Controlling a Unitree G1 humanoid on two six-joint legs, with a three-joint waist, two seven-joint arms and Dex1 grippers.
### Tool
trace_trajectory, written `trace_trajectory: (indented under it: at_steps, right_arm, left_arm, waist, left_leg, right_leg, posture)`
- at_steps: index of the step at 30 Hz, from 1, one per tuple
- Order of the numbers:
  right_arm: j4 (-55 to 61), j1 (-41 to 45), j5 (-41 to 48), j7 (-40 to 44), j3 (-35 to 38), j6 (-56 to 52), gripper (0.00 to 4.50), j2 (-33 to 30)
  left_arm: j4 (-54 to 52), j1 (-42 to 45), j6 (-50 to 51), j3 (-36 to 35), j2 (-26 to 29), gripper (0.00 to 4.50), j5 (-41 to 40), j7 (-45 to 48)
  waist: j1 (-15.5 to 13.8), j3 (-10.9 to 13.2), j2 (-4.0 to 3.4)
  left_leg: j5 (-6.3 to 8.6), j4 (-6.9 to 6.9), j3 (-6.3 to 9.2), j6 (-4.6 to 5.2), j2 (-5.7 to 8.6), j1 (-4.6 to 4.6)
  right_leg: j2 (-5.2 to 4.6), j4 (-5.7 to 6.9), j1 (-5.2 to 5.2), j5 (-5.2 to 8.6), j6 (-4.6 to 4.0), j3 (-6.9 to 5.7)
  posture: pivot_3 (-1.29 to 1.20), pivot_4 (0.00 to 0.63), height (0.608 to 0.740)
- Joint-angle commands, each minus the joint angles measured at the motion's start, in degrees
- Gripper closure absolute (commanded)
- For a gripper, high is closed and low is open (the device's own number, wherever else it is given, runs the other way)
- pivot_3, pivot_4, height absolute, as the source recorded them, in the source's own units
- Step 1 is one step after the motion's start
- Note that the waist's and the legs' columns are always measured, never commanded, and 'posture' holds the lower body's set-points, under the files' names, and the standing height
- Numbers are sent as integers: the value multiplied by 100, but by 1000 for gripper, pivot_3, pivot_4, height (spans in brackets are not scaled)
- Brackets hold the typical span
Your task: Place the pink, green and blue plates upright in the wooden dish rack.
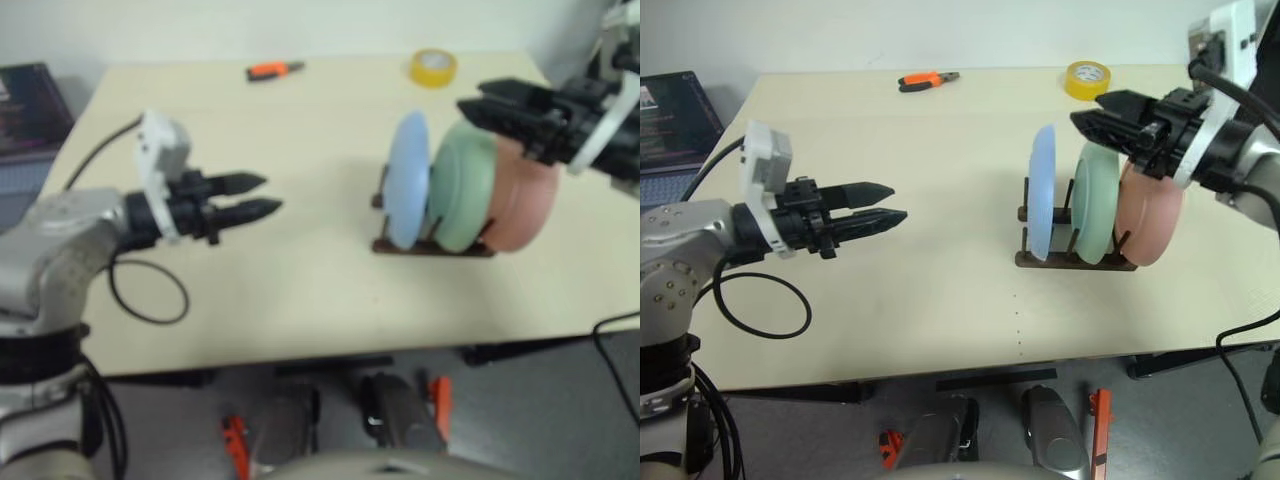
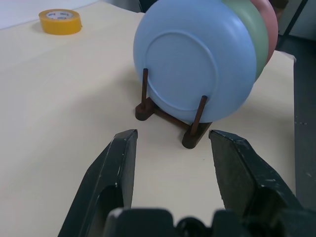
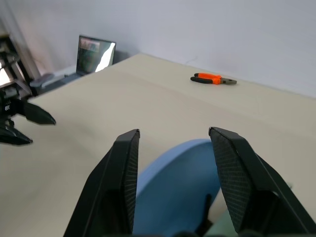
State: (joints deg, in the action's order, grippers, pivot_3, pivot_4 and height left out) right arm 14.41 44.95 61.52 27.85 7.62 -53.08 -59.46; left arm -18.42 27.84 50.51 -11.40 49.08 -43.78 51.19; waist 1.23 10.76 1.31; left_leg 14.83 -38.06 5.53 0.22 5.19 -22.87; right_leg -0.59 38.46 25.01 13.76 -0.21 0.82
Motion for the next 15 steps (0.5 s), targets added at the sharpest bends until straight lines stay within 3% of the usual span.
trace_trajectory:
  at_steps: [1, 4, 6, 11, 15]
  right_arm:
    - [-195, -353, -985, 1674, -156, 726, 2102, -797]
    - [-903, -1234, -1927, 3363, -170, 1888, 2102, -1578]
    - [-1856, -1276, -2306, 3957, -67, 2389, 2102, -1785]
    - [-4002, -749, -3065, 4782, 143, 3468, 2102, -2023]
    - [-4567, -244, -3072, 5055, 432, 3621, 2102, -1936]
  left_arm:
    - [-227, -115, -66, -355, 368, 1962, -44, 152]
    - [-339, -565, -25, -803, 855, 1962, -61, 434]
    - [-363, -942, -2, -1206, 1212, 1962, -72, 657]
    - [-175, -1681, 29, -2254, 2009, 1962, 34, 1330]
    - [-127, -1763, 147, -2596, 2282, 1962, -42, 1467]
  waist:
    - [-8, 0, 0]
    - [-28, 0, 0]
    - [-7, 3, -5]
    - [14, 14, -23]
    - [9, 18, -38]
  left_leg:
    - [0, 3, 0, 0, 0, -1]
    - [2, 18, 8, 3, -4, -3]
    - [7, 16, -4, 10, -5, -4]
    - [8, 14, -25, 13, -1, 1]
    - [8, 16, -22, 12, -4, 7]
  right_leg:
    - [0, -5, 0, 0, 0, 0]
    - [0, -40, -7, -1, -1, -13]
    - [0, -47, -8, -11, -17, -2]
    - [-7, -47, -6, -21, -29, 12]
    - [-6, -46, -12, -16, -31, 5]
  posture:
    - [0, 150, 740]
    - [0, 150, 740]
    - [0, 150, 740]
    - [0, 150, 740]
    - [0, 150, 740]
